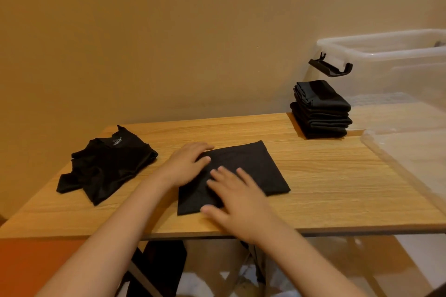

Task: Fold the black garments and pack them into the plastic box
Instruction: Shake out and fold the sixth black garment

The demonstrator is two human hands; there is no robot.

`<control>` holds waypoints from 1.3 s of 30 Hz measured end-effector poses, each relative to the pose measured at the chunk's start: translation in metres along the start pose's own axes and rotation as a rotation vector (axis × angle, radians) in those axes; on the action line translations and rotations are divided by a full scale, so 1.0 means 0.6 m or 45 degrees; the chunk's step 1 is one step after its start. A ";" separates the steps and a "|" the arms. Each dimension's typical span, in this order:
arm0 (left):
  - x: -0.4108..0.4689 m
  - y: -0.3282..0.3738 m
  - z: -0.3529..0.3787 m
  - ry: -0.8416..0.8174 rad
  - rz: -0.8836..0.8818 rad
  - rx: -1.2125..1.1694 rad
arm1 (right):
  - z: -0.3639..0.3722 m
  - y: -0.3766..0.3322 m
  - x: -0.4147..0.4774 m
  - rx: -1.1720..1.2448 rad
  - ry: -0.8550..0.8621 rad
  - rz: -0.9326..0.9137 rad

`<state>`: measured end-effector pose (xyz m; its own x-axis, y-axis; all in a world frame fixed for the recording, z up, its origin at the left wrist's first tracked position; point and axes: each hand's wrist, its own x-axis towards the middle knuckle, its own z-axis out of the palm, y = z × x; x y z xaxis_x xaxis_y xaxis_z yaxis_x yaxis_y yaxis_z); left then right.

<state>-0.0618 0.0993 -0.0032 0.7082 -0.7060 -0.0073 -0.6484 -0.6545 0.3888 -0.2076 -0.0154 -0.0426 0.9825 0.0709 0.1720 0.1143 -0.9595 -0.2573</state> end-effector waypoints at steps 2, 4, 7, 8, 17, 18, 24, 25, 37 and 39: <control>0.029 -0.014 -0.003 -0.040 -0.039 -0.051 | 0.028 -0.032 -0.004 -0.028 -0.040 -0.041; 0.040 -0.021 -0.002 -0.091 -0.048 -0.087 | 0.044 -0.038 -0.007 -0.083 -0.009 -0.054; 0.037 -0.028 0.005 -0.036 -0.048 -0.113 | 0.049 -0.020 -0.012 -0.061 0.062 -0.089; 0.033 -0.031 0.008 -0.020 -0.065 -0.139 | 0.049 -0.015 -0.017 -0.074 0.098 -0.119; -0.115 0.002 0.008 -0.173 -0.126 -0.375 | 0.032 0.084 -0.126 0.163 0.245 -0.198; -0.136 0.008 0.014 -0.183 -0.110 -0.425 | 0.031 0.094 -0.139 0.211 0.273 -0.194; -0.201 0.001 0.035 -0.194 0.095 -0.448 | 0.023 0.121 -0.170 0.378 0.382 -0.139; -0.203 -0.006 0.036 -0.221 0.154 -0.450 | 0.021 0.119 -0.169 0.387 0.379 -0.114; -0.207 -0.062 0.119 0.310 0.608 0.264 | 0.004 0.104 -0.177 0.813 0.317 0.151; -0.211 -0.059 0.128 0.370 0.643 0.223 | -0.001 0.103 -0.178 0.863 0.302 0.166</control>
<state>-0.1500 0.1912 -0.0868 0.3321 -0.8543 0.3999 -0.9430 -0.3097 0.1214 -0.3058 -0.0824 -0.0766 0.9450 -0.1671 0.2813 0.1398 -0.5710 -0.8090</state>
